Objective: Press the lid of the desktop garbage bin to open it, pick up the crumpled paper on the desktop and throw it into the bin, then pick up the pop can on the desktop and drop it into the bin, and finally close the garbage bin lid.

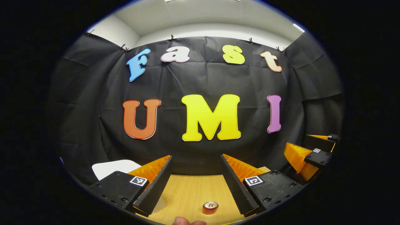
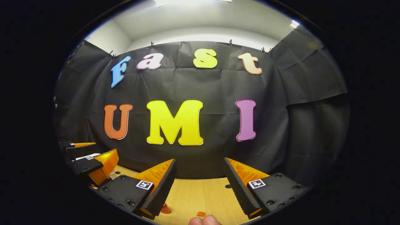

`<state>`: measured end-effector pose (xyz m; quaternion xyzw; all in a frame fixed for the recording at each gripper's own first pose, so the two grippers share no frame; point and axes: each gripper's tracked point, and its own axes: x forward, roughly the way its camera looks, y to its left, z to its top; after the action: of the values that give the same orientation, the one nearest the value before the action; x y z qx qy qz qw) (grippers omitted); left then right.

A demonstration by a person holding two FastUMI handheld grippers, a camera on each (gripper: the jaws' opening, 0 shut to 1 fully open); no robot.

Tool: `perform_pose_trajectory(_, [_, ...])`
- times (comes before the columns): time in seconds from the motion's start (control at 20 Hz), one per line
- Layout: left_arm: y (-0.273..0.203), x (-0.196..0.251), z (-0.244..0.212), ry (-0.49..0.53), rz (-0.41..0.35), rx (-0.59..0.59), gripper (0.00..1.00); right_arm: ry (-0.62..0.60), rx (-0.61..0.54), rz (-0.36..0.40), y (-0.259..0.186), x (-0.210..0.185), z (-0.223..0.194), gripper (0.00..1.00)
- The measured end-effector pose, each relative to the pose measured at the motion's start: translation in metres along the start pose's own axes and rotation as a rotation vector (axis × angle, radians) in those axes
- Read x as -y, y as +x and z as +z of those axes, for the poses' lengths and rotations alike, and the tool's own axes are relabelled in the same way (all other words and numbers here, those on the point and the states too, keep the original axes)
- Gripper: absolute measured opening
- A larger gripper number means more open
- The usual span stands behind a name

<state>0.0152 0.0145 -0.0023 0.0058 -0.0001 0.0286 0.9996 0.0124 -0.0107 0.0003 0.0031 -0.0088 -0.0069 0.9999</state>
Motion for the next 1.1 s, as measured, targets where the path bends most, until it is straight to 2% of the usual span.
perform_pose_trajectory(0.4, [0.007,-0.039,0.006,0.022,0.116,0.014,0.96,-0.008,-0.005,0.025,0.005,0.003,-0.001,0.93])
perform_pose_trajectory(0.5, [0.01,-0.06,0.004,0.02,0.17,0.01,1.0,-0.013,-0.008,0.029,0.007,0.005,-0.001,0.94])
perform_pose_trajectory(0.55, [0.013,-0.071,0.003,0.022,0.202,0.008,0.96,-0.016,-0.008,0.031,0.008,0.006,-0.001,0.94])
perform_pose_trajectory(0.8, [0.022,-0.136,-0.008,-0.034,0.375,-0.048,0.97,-0.017,-0.016,0.033,0.013,0.014,0.0,0.94])
perform_pose_trajectory(1.1, [0.025,-0.192,-0.025,0.002,0.537,-0.096,0.95,-0.026,-0.037,0.029,0.017,0.022,-0.005,0.94])
